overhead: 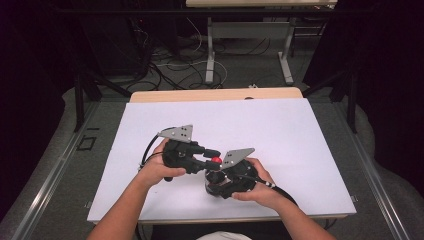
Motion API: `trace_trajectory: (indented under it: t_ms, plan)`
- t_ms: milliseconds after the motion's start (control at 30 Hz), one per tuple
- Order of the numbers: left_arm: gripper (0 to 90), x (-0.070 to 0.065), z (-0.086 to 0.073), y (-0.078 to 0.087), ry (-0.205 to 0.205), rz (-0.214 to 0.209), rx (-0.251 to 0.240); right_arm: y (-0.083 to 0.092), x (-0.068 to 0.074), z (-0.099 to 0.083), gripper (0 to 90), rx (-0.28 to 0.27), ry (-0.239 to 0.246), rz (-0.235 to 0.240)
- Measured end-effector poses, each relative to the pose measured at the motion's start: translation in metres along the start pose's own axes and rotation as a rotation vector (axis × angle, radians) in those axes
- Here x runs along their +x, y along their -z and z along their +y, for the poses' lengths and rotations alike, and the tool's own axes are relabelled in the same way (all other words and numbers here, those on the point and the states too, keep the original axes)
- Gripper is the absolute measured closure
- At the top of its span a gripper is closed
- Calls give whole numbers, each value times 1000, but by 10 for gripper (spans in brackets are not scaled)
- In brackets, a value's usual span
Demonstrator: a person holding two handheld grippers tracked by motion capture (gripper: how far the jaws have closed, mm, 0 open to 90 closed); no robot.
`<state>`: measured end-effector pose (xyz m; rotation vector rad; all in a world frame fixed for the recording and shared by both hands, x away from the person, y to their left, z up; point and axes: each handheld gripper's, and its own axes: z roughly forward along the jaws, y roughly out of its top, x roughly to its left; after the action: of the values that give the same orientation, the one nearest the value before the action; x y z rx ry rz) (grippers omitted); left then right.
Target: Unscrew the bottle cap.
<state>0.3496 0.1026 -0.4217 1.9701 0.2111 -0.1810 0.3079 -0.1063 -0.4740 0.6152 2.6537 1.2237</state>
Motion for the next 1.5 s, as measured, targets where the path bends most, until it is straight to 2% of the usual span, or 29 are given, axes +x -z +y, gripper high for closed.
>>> trace_trajectory:
  t_ms: [67, 167, 233, 267, 300, 333, 367, 400, 467, 533, 700, 800, 833, 933, 967, 1067, 1167, 1267, 1333, 1433, 1500]
  plan:
    - [610, -3, 0, -1, -3, 37, -3, 0, -1, 0, 298, 7, 0, -4]
    - [614, -12, 2, -4, 5, 137, -16, 0, -3, 0, 298, -2, -19, -42]
    - [616, -21, 4, -9, 11, 228, -24, 1, -4, 0, 298, -7, -42, -69]
    - [617, -26, 5, -11, 22, 284, -27, 2, -5, 1, 298, -9, -65, -103]
    - [618, -31, 5, -15, 33, 355, -40, 3, -5, 1, 298, -11, -66, -130]
    - [618, -45, 6, -25, 64, 479, -58, 3, -5, 1, 298, -8, -74, -150]
    - [618, -45, 6, -25, 64, 479, -58, 3, -5, 1, 298, -8, -74, -150]
    - [618, -50, 6, -30, 73, 529, -62, 3, -6, 1, 298, -5, -71, -166]
    - [615, -56, 7, -35, 74, 575, -61, 3, -7, 0, 298, -3, -84, -168]
    - [612, -54, 8, -34, 101, 562, -67, 4, -7, 0, 298, 3, -88, -155]
    - [516, -44, 10, -18, 85, 461, -64, 6, -8, 1, 297, -12, -87, -115]
    - [488, -37, 11, -5, 45, 368, -51, 7, -8, 1, 297, -15, -71, -93]
    - [488, -34, 11, -1, 18, 329, -42, 7, -8, 1, 297, -15, -71, -93]
    - [487, -25, 10, 6, 15, 228, -43, 8, -6, 2, 297, -19, -70, -64]
    - [485, -22, 10, 6, 11, 195, -36, 8, -5, 3, 297, -9, -59, -50]
    - [491, -16, 9, 4, 5, 101, -23, 6, -2, 3, 297, -25, -31, -39]
    - [541, -12, 8, 1, -7, 54, -8, 5, 0, 3, 297, -15, -19, -19]
    - [610, -11, 7, 0, -10, 52, -10, 4, 1, 3, 297, -12, -11, -6]
    - [616, -11, 6, 1, -1, 64, -17, 4, 1, 3, 297, -12, -18, -11]
    - [618, -16, 5, -1, -1, 130, -28, 4, 0, 3, 297, -9, -14, -26]
    - [619, -22, 4, -4, 5, 200, -33, 4, -1, 3, 297, 0, -41, -49]
